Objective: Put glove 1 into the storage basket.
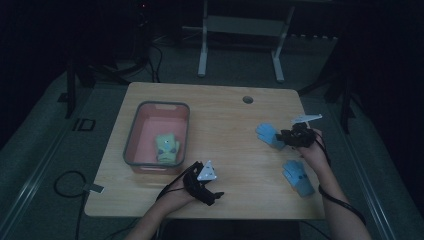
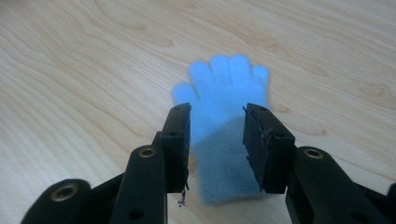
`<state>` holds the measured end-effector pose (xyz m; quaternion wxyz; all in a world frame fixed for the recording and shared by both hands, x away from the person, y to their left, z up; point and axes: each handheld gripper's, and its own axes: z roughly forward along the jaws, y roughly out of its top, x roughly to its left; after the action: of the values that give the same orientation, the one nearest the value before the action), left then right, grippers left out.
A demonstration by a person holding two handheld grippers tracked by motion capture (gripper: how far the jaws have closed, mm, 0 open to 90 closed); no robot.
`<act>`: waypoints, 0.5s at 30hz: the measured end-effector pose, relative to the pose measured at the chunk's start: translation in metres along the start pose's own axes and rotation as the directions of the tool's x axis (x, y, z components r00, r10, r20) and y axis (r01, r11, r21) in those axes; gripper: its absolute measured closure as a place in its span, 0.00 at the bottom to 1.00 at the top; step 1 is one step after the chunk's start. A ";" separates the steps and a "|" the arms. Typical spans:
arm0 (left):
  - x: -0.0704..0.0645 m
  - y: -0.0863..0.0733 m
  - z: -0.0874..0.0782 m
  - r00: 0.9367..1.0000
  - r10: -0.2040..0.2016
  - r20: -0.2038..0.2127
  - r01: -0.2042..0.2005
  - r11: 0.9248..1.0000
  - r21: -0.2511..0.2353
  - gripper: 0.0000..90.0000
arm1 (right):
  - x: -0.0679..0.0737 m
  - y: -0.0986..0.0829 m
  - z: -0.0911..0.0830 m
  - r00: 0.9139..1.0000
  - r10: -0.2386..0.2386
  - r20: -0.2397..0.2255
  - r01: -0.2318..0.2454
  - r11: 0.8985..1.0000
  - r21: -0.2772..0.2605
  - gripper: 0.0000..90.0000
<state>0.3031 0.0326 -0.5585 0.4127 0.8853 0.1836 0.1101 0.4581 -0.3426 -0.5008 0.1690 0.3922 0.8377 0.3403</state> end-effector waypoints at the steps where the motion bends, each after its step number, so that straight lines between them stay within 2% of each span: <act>1: 0.000 0.000 0.000 1.000 -0.005 -0.001 0.005 1.000 -0.004 0.10 | -0.002 0.000 0.003 1.000 -0.005 0.003 0.005 1.000 0.010 0.69; 6: 0.001 -0.002 -0.002 1.000 -0.009 0.002 0.009 1.000 -0.014 0.10 | -0.007 0.000 0.019 1.000 -0.026 -0.012 0.026 0.999 0.033 0.70; 12: 0.002 -0.005 -0.003 1.000 -0.022 0.006 0.022 1.000 -0.022 0.10 | -0.009 0.003 0.038 0.995 -0.103 -0.020 0.104 0.992 0.066 0.72; 15: 0.003 -0.006 -0.003 1.000 -0.024 0.013 0.024 0.999 -0.021 0.10 | -0.011 0.005 0.043 0.994 -0.104 -0.025 0.106 0.992 0.067 0.71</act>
<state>0.3028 0.0394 -0.5609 0.4247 0.8792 0.1905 0.1016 0.4914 -0.3300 -0.5282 0.1643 0.3496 0.8701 0.3062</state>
